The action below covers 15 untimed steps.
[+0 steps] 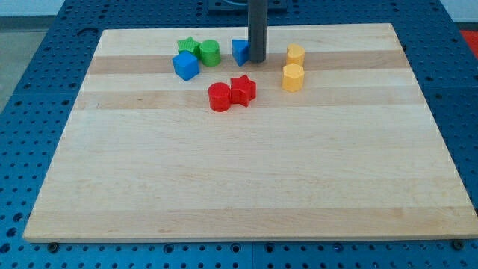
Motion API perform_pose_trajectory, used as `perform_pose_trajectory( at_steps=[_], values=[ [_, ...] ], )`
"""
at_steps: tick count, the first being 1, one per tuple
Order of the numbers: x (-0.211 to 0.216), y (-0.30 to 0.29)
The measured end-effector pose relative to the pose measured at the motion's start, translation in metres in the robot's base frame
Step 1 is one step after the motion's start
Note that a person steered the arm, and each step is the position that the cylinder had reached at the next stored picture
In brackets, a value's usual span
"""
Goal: Push blue cube a bit left and up
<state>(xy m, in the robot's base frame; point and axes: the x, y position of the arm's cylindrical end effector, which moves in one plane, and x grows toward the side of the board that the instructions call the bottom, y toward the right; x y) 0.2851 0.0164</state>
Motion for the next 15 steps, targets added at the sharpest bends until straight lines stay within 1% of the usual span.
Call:
perform_pose_trajectory(
  at_steps=[2, 3, 4, 5, 7, 9, 11, 12, 13, 14, 15],
  values=[
    [0.0, -0.032],
    [0.003, -0.036],
    [0.024, -0.033],
    [0.036, -0.04],
    [0.034, -0.061],
    [0.03, -0.099],
    [0.03, -0.151],
    [0.033, -0.16],
    [0.056, -0.16],
    [0.06, -0.191],
    [0.052, -0.216]
  ],
)
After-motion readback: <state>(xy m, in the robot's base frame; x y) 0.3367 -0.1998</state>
